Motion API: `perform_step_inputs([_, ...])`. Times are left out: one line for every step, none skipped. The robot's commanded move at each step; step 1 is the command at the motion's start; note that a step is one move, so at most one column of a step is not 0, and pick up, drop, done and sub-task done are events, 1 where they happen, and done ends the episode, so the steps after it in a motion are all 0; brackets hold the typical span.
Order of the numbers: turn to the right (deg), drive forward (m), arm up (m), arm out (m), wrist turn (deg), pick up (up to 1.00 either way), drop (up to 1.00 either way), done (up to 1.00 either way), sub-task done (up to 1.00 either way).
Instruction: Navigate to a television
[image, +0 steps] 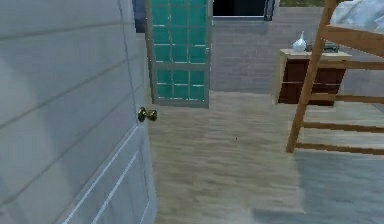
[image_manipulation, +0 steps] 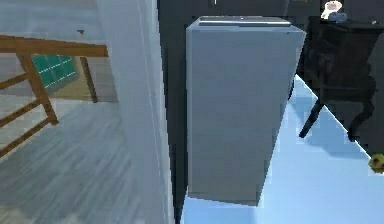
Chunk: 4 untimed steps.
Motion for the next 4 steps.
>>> perform_step_inputs([6.0,0.0,0.0,0.0,0.0,0.0,0.0,0.0,0.0])
perform_step_inputs([0.0,1.0,0.0,0.0,0.0,0.0,0.0,0.0,0.0])
perform_step_inputs([9.0,0.0,0.0,0.0,0.0,0.0,0.0,0.0,0.0])
perform_step_inputs([3.0,0.0,0.0,0.0,0.0,0.0,0.0,0.0,0.0])
